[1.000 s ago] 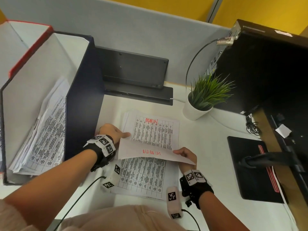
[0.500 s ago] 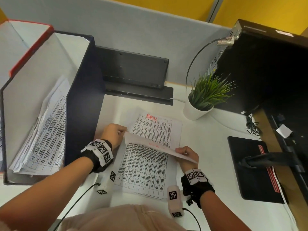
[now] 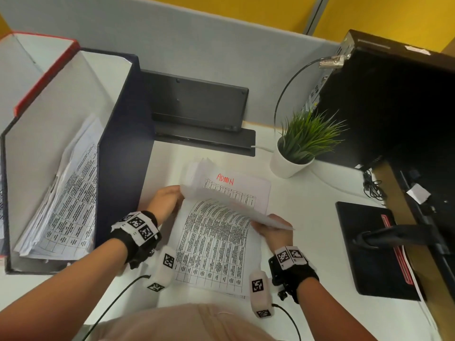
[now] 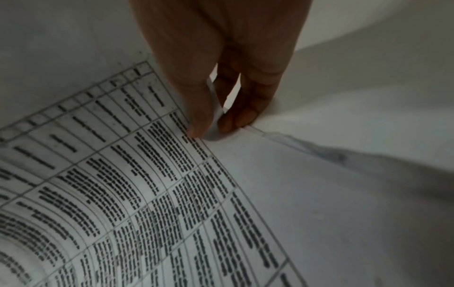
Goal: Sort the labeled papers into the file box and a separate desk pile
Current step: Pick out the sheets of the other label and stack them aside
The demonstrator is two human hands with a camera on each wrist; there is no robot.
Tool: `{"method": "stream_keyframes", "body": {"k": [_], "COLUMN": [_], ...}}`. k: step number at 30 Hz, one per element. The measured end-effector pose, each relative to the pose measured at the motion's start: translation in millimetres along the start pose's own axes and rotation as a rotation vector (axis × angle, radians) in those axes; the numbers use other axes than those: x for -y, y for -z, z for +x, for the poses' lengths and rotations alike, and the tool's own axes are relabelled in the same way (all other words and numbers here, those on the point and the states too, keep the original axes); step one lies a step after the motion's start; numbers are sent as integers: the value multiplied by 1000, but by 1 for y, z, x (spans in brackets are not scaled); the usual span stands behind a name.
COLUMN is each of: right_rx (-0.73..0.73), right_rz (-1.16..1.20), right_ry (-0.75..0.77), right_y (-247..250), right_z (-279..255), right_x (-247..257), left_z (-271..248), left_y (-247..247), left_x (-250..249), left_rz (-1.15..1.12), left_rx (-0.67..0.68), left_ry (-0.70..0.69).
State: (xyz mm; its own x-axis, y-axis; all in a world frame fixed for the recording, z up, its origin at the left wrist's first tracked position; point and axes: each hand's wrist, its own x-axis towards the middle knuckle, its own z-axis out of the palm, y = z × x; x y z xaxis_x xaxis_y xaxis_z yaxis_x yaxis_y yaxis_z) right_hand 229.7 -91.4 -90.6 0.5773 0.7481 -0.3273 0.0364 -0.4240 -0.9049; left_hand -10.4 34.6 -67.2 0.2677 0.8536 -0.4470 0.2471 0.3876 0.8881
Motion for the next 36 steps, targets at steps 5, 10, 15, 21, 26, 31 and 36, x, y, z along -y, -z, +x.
{"method": "stream_keyframes", "body": {"k": [5, 10, 15, 21, 26, 31, 36], "right_rx": [-27, -17, -23, -47, -74, -37, 40], "right_rz": [448, 482, 564, 559, 198, -21, -69], "right_ry": [-221, -253, -270, -264, -82, 87, 32], "right_y": [2, -1, -2, -3, -2, -3, -2], "right_z": [3, 0, 4, 7, 4, -1, -2], "right_x": [-1, 2, 3, 7, 1, 2, 2], "left_z": [8, 14, 18, 12, -2, -12, -13], "left_y": [1, 1, -6, 1, 1, -2, -9], "left_x": [-9, -12, -9, 6, 16, 10, -6], "left_rz": [3, 223, 267, 252, 79, 58, 35], "left_rx": [-109, -27, -85, -20, -36, -59, -3], "left_ry": [91, 142, 104, -11, -52, -79, -35]}}
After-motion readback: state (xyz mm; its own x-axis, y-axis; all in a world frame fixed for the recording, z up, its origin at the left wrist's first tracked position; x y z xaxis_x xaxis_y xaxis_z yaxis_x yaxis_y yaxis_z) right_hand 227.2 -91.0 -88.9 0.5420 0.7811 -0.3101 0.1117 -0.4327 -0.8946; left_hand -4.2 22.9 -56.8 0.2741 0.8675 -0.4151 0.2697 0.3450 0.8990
